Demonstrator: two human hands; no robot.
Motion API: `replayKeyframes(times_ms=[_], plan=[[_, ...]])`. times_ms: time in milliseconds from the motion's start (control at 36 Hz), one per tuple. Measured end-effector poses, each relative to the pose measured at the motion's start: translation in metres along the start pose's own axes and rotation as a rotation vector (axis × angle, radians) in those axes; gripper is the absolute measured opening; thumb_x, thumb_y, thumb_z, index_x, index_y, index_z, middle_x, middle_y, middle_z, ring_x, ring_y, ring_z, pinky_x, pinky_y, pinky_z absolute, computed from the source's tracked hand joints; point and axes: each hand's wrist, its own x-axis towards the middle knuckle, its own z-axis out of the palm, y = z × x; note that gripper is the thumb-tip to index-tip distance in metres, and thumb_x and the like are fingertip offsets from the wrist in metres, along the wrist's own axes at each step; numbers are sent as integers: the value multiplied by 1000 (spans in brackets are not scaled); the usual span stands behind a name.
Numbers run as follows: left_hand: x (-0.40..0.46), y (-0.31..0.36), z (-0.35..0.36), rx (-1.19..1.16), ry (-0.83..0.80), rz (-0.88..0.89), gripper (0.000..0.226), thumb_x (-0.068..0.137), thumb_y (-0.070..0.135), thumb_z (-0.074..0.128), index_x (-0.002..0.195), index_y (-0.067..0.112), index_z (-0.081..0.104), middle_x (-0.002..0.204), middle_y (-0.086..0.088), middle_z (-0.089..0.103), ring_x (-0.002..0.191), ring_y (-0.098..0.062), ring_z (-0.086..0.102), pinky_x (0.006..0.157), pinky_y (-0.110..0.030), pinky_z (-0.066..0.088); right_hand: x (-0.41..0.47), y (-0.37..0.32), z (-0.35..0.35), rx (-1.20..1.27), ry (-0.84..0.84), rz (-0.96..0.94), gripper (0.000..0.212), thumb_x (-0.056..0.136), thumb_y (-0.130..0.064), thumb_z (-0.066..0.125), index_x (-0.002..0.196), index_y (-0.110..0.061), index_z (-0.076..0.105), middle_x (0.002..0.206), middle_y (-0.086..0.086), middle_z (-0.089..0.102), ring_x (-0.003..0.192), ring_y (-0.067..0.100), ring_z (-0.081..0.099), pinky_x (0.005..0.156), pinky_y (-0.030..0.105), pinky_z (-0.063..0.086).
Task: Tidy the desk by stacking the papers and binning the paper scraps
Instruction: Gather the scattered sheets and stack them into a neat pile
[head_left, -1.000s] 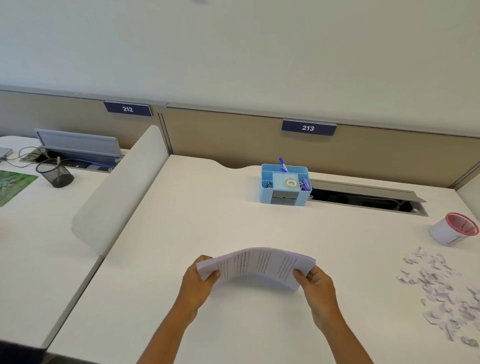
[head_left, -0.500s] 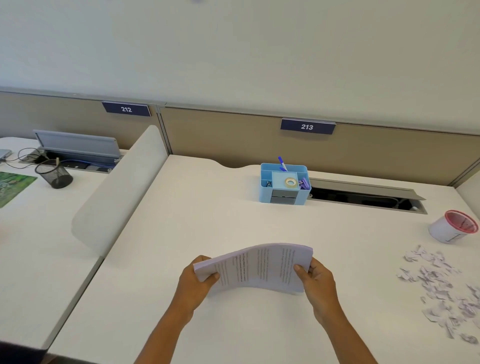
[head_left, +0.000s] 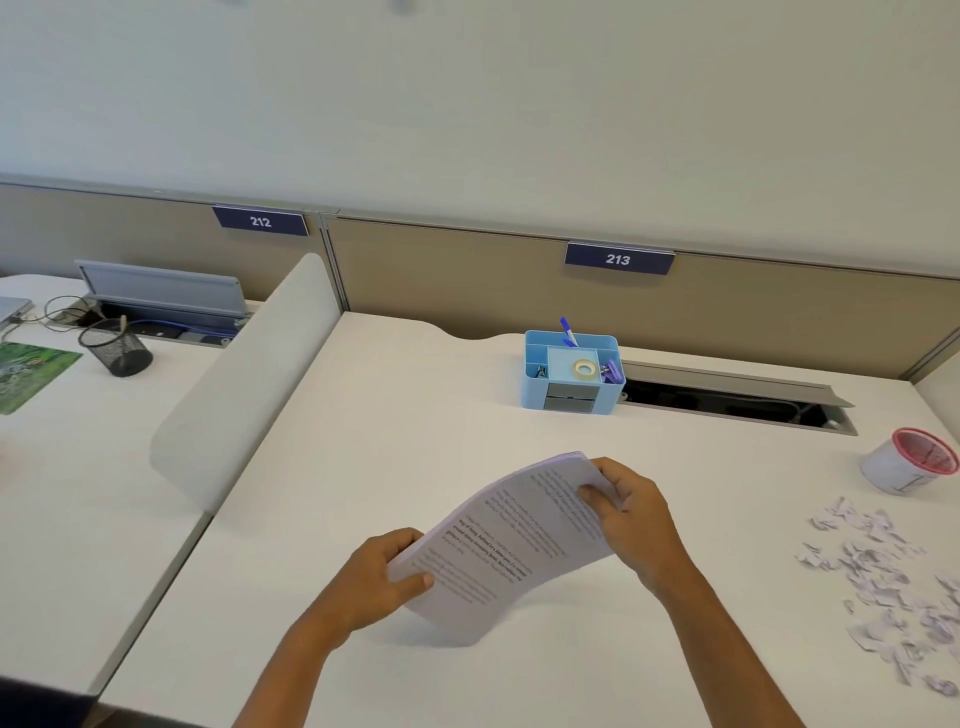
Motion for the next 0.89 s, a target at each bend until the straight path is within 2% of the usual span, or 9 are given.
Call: replayKeyframes(times_ms=[222, 333, 417, 500, 583, 667, 722, 806, 889], plan=[[8, 10, 11, 202, -185, -2, 39, 91, 49, 74, 129, 48, 68, 123, 28, 73, 110, -4, 72, 96, -32, 62, 4, -20, 7, -44, -109, -91, 34, 105, -3, 58, 104, -32, 75, 94, -20, 74, 89, 0, 65, 70, 12, 51], [8, 12, 21, 171, -204, -8, 34, 95, 43, 71, 130, 45, 70, 123, 27, 74, 107, -5, 74, 96, -33, 62, 6, -24, 9, -56, -78, -91, 30, 104, -7, 61, 104, -35, 73, 97, -21, 73, 93, 5, 67, 74, 18, 51], [5, 12, 26, 110, -183, -7, 29, 99, 32, 68, 126, 39, 74, 118, 25, 77, 104, -6, 76, 94, -33, 63, 7, -22, 8, -5, 13, -84, 28, 99, -9, 69, 108, -35, 73, 102, -23, 73, 99, 1, 66, 81, 23, 51], [2, 9, 31, 43, -168, -29, 23, 101, 23, 67, 121, 31, 78, 114, 18, 80, 102, -9, 78, 94, -35, 63, 6, -12, 10, -27, 113, -76, 35, 98, -15, 74, 123, -39, 69, 123, -26, 69, 117, -1, 61, 101, 28, 48], [-2, 4, 34, -21, -143, -43, 21, 102, 21, 68, 118, 28, 79, 112, 14, 81, 101, -12, 78, 94, -35, 63, 1, 2, 15, -35, 201, 23, 57, 95, -21, 78, 144, -38, 54, 146, -24, 50, 134, 3, 44, 115, 34, 37], [-7, -1, 37, -120, -121, -55, 22, 103, 18, 68, 121, 25, 77, 114, 11, 81, 102, -15, 79, 90, -32, 63, -13, 23, 25, 30, 266, 159, 78, 91, -23, 83, 155, -33, 40, 160, -11, 40, 147, 13, 37, 122, 43, 38], [-11, -4, 39, -200, -103, -77, 24, 102, 18, 70, 124, 24, 77, 116, 8, 81, 104, -17, 79, 91, -33, 63, -23, 36, 32, 102, 242, 280, 89, 89, -26, 85, 160, -30, 31, 163, -6, 36, 151, 17, 36, 122, 45, 38], [-14, -11, 43, -307, -63, -121, 26, 99, 17, 74, 125, 21, 76, 116, 4, 81, 105, -20, 79, 94, -38, 63, -38, 54, 43, 260, 125, 419, 86, 89, -30, 85, 158, -29, 34, 153, -6, 50, 139, 16, 52, 114, 42, 45], [-14, -17, 49, -395, -25, -150, 29, 95, 16, 78, 125, 17, 75, 116, 1, 81, 105, -24, 79, 96, -44, 63, -51, 70, 52, 375, -9, 506, 67, 88, -35, 85, 145, -31, 48, 138, -2, 66, 121, 16, 68, 104, 44, 55]])
